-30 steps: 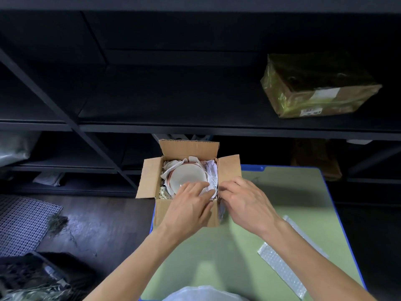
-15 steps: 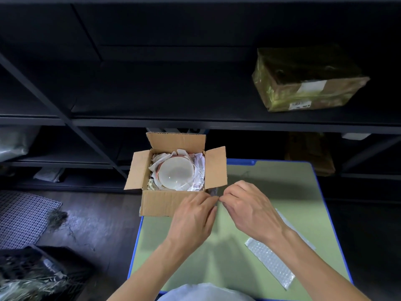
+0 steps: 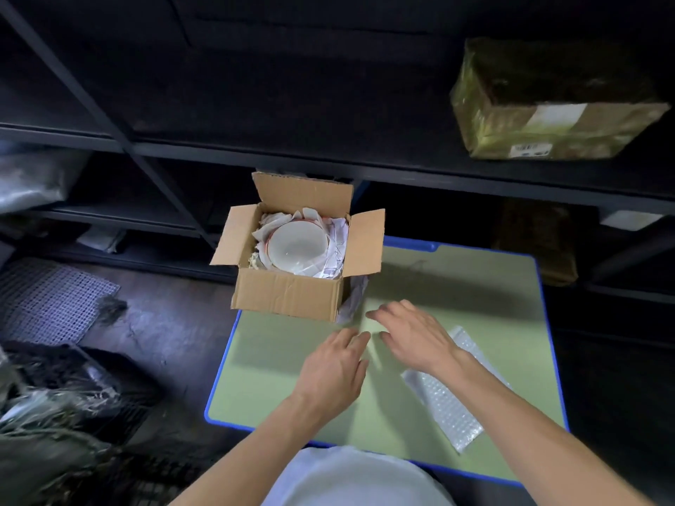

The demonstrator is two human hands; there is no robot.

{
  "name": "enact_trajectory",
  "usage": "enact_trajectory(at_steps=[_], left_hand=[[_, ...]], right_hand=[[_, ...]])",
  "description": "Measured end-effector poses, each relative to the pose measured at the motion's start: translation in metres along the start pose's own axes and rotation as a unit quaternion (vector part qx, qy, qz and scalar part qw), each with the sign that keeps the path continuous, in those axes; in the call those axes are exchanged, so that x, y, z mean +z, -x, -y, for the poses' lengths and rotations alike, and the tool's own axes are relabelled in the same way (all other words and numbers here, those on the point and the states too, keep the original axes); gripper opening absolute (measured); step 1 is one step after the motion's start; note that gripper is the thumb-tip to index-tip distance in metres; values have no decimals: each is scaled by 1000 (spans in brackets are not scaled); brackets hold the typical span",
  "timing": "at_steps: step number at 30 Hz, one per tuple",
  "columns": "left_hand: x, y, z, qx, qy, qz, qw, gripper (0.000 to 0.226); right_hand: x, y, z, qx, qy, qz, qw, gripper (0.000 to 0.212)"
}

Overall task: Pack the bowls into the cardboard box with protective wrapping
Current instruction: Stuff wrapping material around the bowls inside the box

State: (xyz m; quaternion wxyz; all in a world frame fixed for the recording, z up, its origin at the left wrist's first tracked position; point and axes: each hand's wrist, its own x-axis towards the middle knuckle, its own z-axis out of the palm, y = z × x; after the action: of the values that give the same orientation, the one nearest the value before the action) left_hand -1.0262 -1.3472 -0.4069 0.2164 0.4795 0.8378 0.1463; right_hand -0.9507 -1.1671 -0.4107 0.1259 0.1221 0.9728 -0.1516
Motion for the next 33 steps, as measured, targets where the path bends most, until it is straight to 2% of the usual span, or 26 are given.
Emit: enact_trajectory(at_steps=[3, 7, 14, 24, 30, 33], left_hand=[[4, -6, 6, -39, -30, 20, 999, 45], [9, -7, 18, -79, -56, 44, 994, 61], [14, 1, 33, -114, -30, 53, 992, 59], [21, 0, 35, -98, 0, 50, 994, 59], [18, -3, 22, -51, 15, 23, 998, 67], [13, 0, 15, -27, 50, 9, 998, 68]], right_hand=[[9, -18, 1, 1, 6, 51, 999, 56], [15, -39, 2, -3, 17, 100, 995, 64], [24, -55, 9, 44, 37, 139, 989, 42], [43, -6, 4, 78, 24, 61, 995, 31], [30, 23, -7, 36, -91, -27, 995, 17], [16, 36, -12, 20, -147, -43, 988, 26]])
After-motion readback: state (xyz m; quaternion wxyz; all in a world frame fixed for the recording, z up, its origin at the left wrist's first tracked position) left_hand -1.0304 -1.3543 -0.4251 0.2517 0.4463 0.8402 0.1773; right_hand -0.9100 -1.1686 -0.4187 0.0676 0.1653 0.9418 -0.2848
